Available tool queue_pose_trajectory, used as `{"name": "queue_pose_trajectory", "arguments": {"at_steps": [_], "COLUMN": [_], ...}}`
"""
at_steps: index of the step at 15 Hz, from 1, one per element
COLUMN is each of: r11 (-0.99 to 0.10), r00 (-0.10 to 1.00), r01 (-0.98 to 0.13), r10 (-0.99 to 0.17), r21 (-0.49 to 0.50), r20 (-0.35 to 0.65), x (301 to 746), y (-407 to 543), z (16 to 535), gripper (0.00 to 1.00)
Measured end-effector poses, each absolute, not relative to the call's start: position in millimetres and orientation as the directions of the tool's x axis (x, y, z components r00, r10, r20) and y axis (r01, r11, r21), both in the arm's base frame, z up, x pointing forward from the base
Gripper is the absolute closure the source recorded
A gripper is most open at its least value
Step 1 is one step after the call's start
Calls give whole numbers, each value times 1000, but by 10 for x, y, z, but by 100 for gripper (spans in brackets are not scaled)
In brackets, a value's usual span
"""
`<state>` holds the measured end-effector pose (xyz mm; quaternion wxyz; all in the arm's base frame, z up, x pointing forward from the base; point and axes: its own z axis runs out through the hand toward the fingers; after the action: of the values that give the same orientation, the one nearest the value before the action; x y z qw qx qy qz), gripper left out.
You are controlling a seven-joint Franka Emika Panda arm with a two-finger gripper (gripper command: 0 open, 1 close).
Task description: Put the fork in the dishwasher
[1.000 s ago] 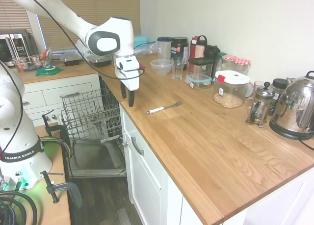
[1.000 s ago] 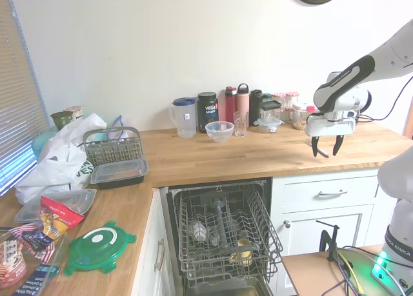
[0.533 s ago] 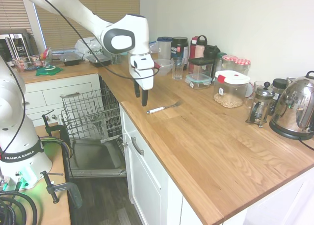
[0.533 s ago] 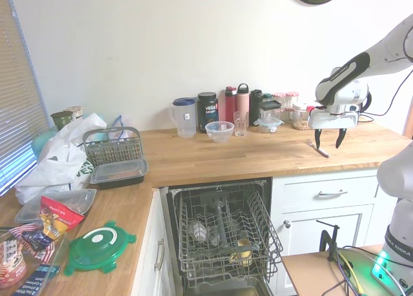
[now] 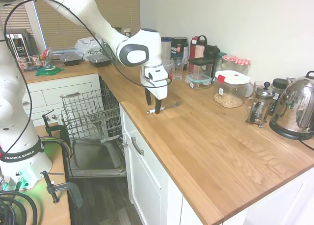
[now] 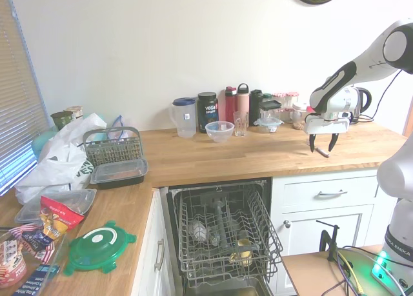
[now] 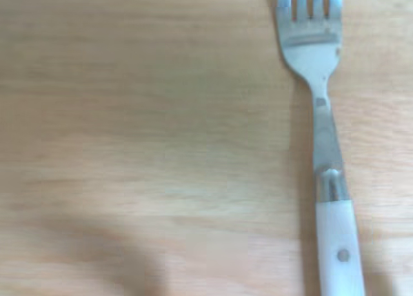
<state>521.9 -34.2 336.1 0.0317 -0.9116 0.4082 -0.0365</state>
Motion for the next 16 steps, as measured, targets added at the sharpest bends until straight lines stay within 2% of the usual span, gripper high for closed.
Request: {"name": "queue_pose_trajectory", "arguments": {"at_steps": [16], "r11": [-669], "r00": [669], "r01": [-737], "r10": [-742], "r21": [-96], "r20": [35], "x": [5230], "y": [-353], "z": [3321], "gripper": [100]}}
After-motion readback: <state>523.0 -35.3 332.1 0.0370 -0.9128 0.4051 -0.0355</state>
